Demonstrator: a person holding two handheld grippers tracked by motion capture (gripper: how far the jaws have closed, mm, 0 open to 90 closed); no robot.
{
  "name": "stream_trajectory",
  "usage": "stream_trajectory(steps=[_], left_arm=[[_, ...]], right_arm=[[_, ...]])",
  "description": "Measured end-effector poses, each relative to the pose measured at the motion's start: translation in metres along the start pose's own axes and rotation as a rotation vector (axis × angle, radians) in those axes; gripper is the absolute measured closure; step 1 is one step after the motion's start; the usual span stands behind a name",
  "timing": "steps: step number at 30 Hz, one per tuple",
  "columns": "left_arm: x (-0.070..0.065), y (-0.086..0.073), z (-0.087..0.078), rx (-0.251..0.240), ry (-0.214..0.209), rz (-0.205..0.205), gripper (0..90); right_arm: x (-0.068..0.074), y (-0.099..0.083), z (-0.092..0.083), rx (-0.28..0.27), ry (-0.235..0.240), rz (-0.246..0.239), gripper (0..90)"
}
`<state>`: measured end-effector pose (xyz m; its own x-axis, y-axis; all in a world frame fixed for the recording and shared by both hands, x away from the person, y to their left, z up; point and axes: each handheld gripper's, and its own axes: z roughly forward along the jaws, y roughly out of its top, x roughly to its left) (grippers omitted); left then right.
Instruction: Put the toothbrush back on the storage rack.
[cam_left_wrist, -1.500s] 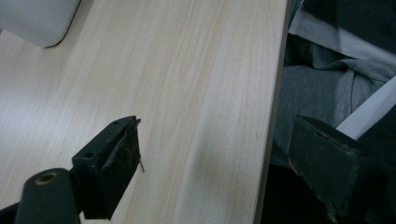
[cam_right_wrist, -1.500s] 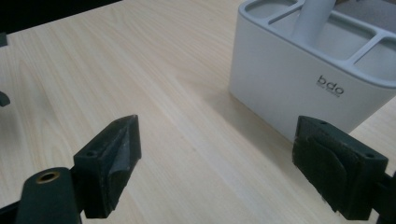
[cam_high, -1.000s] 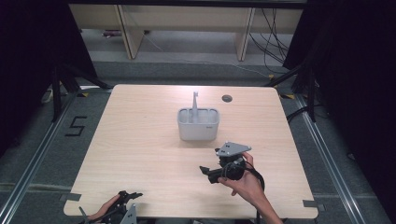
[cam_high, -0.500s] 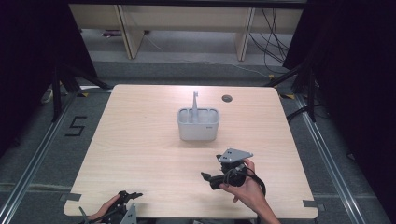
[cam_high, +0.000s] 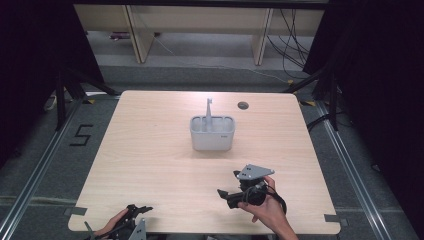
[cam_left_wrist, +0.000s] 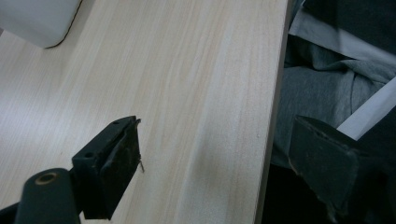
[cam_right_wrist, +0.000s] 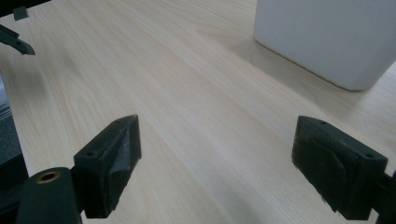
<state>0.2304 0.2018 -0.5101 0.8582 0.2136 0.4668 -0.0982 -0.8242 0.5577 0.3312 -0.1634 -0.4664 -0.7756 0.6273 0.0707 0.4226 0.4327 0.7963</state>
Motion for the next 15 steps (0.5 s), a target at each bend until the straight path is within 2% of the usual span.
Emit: stream_trajectory(steps=[3,4,5,8,9,12,13,15], left_arm=[[0.0,0.0,0.0,0.003,-0.001,-0.001,16.0],[0.0,0.0,0.0,0.006,0.002,0.004,16.0],[0.0,0.0,0.0,0.008,0.001,0.004,16.0],[0.0,0.0,0.0,0.004,0.002,0.005,16.0],[0.0,0.0,0.0,-0.001,0.002,0.002,16.0],[0.0,0.0,0.0,0.008,0.004,0.007,16.0],[0.0,0.0,0.0,0.002,0.001,0.005,16.0],[-0.001,0.0,0.0,0.0,0.001,-0.001,16.0]], right_arm=[[0.0,-0.004,-0.002,-0.001,-0.004,0.016,16.7],[-0.001,-0.004,-0.002,-0.009,-0.013,-0.006,16.6],[0.0,-0.005,-0.002,-0.002,0.0,0.012,16.6],[0.002,-0.008,-0.004,-0.004,-0.006,0.023,16.6],[0.001,-0.008,-0.004,-0.008,-0.008,0.006,16.6],[0.002,-0.011,-0.005,-0.005,0.0,0.017,16.7],[0.002,-0.012,-0.006,-0.012,-0.011,0.0,16.6],[0.004,-0.014,-0.008,-0.007,-0.006,0.036,16.7]])
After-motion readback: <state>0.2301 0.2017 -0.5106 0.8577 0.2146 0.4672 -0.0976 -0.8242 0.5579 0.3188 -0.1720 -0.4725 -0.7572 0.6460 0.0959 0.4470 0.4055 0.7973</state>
